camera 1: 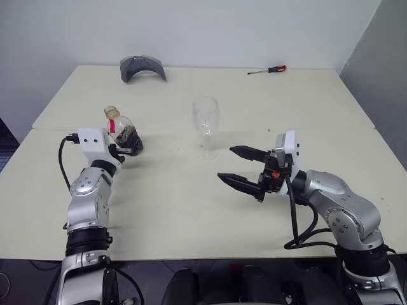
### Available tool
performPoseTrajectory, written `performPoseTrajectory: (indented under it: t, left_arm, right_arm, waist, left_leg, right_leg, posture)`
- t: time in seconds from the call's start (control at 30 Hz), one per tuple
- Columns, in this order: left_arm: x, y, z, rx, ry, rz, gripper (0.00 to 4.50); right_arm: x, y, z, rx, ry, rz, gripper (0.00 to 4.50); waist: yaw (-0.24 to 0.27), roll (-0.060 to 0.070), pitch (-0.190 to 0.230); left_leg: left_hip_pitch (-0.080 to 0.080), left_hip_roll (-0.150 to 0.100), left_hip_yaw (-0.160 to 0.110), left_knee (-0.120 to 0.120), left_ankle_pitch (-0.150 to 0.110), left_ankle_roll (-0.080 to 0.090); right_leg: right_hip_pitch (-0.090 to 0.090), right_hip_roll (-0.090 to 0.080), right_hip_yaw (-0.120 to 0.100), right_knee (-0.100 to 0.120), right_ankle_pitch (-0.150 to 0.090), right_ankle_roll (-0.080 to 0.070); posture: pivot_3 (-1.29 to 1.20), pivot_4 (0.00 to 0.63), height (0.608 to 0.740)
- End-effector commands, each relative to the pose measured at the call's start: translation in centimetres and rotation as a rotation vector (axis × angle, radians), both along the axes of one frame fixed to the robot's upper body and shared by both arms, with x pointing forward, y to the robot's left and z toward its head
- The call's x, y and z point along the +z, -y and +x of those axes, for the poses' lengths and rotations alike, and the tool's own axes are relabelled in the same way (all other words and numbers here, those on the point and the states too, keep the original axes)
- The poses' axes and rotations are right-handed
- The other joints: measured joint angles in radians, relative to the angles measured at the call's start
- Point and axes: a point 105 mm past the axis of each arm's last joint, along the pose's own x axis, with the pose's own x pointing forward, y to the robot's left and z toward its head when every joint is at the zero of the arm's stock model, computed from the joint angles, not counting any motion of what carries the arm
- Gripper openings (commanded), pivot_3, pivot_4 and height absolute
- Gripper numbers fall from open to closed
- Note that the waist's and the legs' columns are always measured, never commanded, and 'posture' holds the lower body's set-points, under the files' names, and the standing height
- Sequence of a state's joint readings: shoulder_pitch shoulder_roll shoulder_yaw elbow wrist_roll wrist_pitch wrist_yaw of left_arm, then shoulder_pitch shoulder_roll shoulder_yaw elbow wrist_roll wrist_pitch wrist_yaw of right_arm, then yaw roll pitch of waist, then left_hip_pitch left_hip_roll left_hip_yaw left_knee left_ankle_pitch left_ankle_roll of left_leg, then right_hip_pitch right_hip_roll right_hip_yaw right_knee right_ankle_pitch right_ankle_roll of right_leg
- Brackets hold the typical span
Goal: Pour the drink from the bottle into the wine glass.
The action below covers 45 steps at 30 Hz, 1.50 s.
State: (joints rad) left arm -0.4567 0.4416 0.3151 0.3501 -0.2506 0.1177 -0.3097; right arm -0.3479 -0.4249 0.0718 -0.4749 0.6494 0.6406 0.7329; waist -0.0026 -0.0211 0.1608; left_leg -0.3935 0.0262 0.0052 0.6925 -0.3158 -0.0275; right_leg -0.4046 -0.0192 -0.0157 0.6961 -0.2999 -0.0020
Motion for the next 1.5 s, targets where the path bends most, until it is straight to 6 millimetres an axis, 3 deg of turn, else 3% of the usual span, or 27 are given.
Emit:
performPoseTrajectory:
  t: [0.03, 0.33, 0.47, 0.73, 0.8, 0.97, 1.17, 1.33, 1.5]
  left_arm:
    - [1.8, -0.5, 1.0, -0.013, 0.046, 0.040, 4.50]
    - [1.3, -0.4, 3.1, -0.055, 0.012, 0.047, 4.50]
    - [1.2, 0.1, 3.3, -0.078, 0.019, 0.043, 3.64]
    - [1.7, -0.2, 3.4, -0.076, 0.031, 0.051, 1.29]
    - [1.9, -0.3, 3.4, -0.075, 0.035, 0.054, 1.06]
    - [2.7, 0.1, 3.5, -0.087, 0.043, 0.091, 1.02]
    - [5.7, 3.0, 4.6, -0.188, 0.049, 0.279, 1.02]
    - [10.2, 5.5, 5.9, -0.253, 0.134, 0.391, 1.02]
    - [12.9, 8.3, 6.6, -0.335, 0.196, 0.514, 1.02]
  right_arm:
    - [1.2, -0.3, -0.6, 0.018, 0.055, 0.016, 4.42]
    - [1.4, -0.4, -0.6, 0.015, 0.060, 0.020, 4.42]
    - [1.4, -0.4, -0.6, 0.011, 0.061, 0.018, 4.50]
    - [1.3, -0.3, -0.4, 0.005, 0.059, 0.014, 4.50]
    - [1.3, -0.3, -0.4, 0.005, 0.060, 0.012, 4.50]
    - [1.3, -0.2, -0.3, 0.004, 0.062, 0.013, 4.50]
    - [2.2, 0.3, 0.9, -0.035, 0.083, 0.016, 4.50]
    - [4.6, 1.3, 3.4, -0.106, 0.118, 0.022, 4.50]
    - [7.0, 2.1, 6.6, -0.222, 0.159, 0.022, 4.50]
  waist:
    - [0.000, 0.000, 0.000]
    - [0.000, 0.000, 0.000]
    - [-0.001, 0.000, 0.000]
    - [-0.001, 0.000, 0.000]
    - [-0.001, 0.000, 0.000]
    - [-0.001, 0.000, 0.000]
    - [0.001, 0.000, 0.000]
    - [0.001, -0.001, 0.001]
    - [-0.002, -0.001, 0.001]
  left_leg:
    - [0.000, 0.000, 0.000, 0.000, 0.000, 0.000]
    - [-0.001, 0.000, 0.000, 0.001, 0.000, 0.000]
    - [-0.001, 0.000, 0.000, 0.001, 0.000, -0.001]
    - [-0.001, 0.000, 0.000, 0.001, 0.001, -0.001]
    - [-0.001, 0.000, 0.000, 0.001, 0.001, -0.001]
    - [-0.001, 0.000, -0.001, 0.001, 0.001, -0.001]
    - [-0.003, -0.001, -0.002, 0.003, 0.001, -0.001]
    - [-0.004, -0.002, -0.002, 0.004, 0.001, -0.002]
    - [-0.004, -0.001, -0.001, 0.004, 0.002, -0.004]
  right_leg:
    - [0.000, 0.000, 0.000, 0.000, 0.000, 0.000]
    - [0.000, 0.000, -0.001, 0.000, 0.000, 0.000]
    - [-0.001, 0.000, -0.001, 0.000, 0.000, 0.000]
    - [-0.001, 0.000, -0.001, 0.000, 0.000, 0.000]
    - [-0.001, 0.000, -0.001, 0.001, 0.000, 0.000]
    - [-0.001, 0.000, -0.001, 0.001, 0.000, 0.000]
    - [-0.001, 0.000, -0.002, 0.001, 0.000, 0.000]
    - [-0.002, 0.000, -0.003, 0.001, 0.000, 0.000]
    - [-0.003, 0.000, -0.002, 0.001, 0.000, 0.000]
  posture:
    - [0.00, 0.150, 0.740]
    - [0.00, 0.150, 0.740]
    - [0.00, 0.150, 0.740]
    - [0.00, 0.150, 0.740]
    - [0.00, 0.150, 0.740]
    - [0.00, 0.150, 0.740]
    - [0.00, 0.150, 0.740]
    - [0.00, 0.150, 0.740]
    - [0.00, 0.150, 0.740]
